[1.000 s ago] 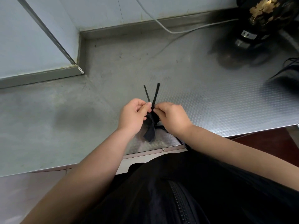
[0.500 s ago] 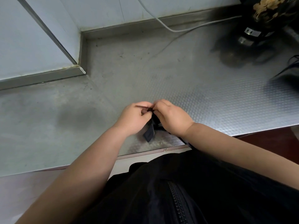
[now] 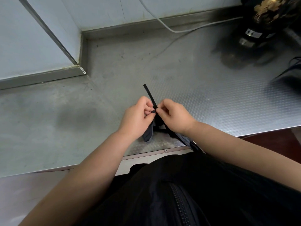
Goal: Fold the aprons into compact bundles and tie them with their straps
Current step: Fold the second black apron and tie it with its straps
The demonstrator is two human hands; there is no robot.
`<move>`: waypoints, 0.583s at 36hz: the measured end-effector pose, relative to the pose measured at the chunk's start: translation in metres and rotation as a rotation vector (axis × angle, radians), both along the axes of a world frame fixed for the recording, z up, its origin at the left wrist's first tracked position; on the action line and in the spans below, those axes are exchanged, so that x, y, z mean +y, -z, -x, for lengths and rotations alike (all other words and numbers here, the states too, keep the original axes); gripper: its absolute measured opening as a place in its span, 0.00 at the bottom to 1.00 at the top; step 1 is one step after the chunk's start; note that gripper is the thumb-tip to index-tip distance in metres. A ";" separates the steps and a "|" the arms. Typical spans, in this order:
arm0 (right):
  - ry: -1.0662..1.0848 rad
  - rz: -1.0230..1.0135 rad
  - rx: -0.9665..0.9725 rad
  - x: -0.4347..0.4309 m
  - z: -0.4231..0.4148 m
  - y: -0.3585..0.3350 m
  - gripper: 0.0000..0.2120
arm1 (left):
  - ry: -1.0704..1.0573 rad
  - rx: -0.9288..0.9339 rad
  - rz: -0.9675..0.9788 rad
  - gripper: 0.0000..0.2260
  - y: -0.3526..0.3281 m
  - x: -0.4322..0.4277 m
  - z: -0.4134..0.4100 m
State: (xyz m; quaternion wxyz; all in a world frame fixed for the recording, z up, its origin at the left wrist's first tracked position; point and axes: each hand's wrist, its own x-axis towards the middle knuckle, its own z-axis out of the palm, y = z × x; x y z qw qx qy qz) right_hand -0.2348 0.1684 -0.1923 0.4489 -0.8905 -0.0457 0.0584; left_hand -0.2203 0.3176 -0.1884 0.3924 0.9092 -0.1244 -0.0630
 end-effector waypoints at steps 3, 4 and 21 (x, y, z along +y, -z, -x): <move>0.246 -0.342 0.243 0.005 -0.007 0.002 0.08 | -0.008 -0.109 -0.019 0.08 0.001 -0.001 0.006; 0.306 -0.421 0.295 0.006 -0.009 0.002 0.09 | -0.002 -0.150 -0.030 0.08 0.002 -0.001 0.007; -0.317 0.374 0.017 -0.001 -0.010 -0.015 0.10 | -0.160 -0.070 0.133 0.09 0.009 0.000 0.012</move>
